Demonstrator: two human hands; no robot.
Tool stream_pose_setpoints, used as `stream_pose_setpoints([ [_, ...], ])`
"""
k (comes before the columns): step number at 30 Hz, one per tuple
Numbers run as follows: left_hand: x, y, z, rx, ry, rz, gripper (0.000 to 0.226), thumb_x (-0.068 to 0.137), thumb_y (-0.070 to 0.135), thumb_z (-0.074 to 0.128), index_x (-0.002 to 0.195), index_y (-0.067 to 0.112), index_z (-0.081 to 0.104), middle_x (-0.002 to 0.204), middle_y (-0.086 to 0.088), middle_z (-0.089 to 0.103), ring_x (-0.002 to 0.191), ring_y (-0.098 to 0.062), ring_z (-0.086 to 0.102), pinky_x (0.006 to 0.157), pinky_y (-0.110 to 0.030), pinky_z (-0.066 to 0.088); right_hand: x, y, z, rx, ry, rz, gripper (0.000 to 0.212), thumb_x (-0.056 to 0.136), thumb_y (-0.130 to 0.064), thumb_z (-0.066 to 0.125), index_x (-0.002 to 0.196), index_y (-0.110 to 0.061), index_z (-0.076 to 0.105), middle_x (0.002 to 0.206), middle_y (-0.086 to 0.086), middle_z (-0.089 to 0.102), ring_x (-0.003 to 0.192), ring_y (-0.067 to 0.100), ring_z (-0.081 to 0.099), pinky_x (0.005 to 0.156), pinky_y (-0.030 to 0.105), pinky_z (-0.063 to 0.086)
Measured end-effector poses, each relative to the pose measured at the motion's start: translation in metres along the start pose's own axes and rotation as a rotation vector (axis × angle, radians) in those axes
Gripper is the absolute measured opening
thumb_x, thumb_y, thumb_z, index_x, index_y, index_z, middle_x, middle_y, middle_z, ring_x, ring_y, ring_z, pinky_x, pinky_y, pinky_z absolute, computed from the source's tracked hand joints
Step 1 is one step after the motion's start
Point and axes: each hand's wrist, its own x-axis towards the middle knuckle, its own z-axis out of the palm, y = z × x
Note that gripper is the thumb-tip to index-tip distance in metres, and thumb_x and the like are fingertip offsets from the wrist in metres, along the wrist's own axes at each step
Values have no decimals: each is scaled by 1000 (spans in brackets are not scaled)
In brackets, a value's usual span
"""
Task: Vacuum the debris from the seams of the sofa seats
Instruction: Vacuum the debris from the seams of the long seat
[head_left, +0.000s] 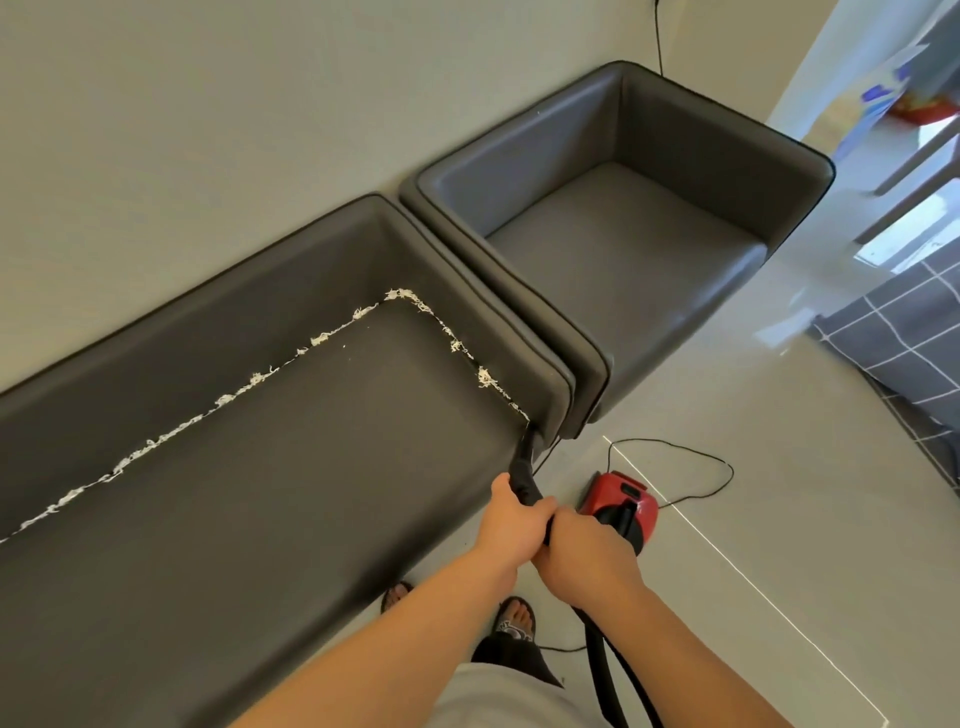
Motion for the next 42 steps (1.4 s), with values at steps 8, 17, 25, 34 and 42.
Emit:
stream_pose_setpoints([
  [8, -9, 1, 3, 15, 0, 26, 65, 99, 19, 60, 152, 24, 24, 97, 7, 54, 90, -9, 58, 81, -30, 54, -6, 3, -3, 16, -49, 2, 25, 99, -36, 49, 115, -17, 53, 89, -3, 63, 80, 18, 69, 71, 32, 58],
  [17, 23, 21, -25, -63, -2, 2, 59, 98, 20, 61, 151, 16, 34, 117, -5, 61, 109, -23, 62, 89, -35, 53, 33, -30, -13, 4, -53, 14, 25, 98, -35, 50, 115, -18, 56, 79, -6, 57, 78, 18, 67, 69, 31, 57],
  [25, 30, 27, -48, -76, -37, -15, 63, 100, 19, 59, 155, 18, 29, 113, -1, 58, 112, -24, 60, 96, -37, 52, 43, -52, -12, 37, -96, 33, 25, 99, -36, 50, 115, -18, 55, 75, -8, 52, 77, 17, 65, 72, 33, 58],
  [34, 39, 44, -84, -83, -20, 72, 63, 101, 25, 59, 156, 19, 28, 107, 7, 55, 100, -13, 59, 90, -33, 49, 59, -89, -22, -59, -21, 30, 19, 97, -25, 51, 114, -15, 54, 79, -4, 56, 74, 17, 64, 70, 31, 58],
  [42, 69, 44, -125, -77, -37, 8, 64, 100, 31, 60, 155, 19, 31, 133, -6, 58, 123, -27, 58, 106, -49, 50, 94, -132, -19, -124, -99, 70, 16, 94, -20, 55, 109, -15, 57, 80, -2, 56, 74, 17, 62, 69, 29, 55],
])
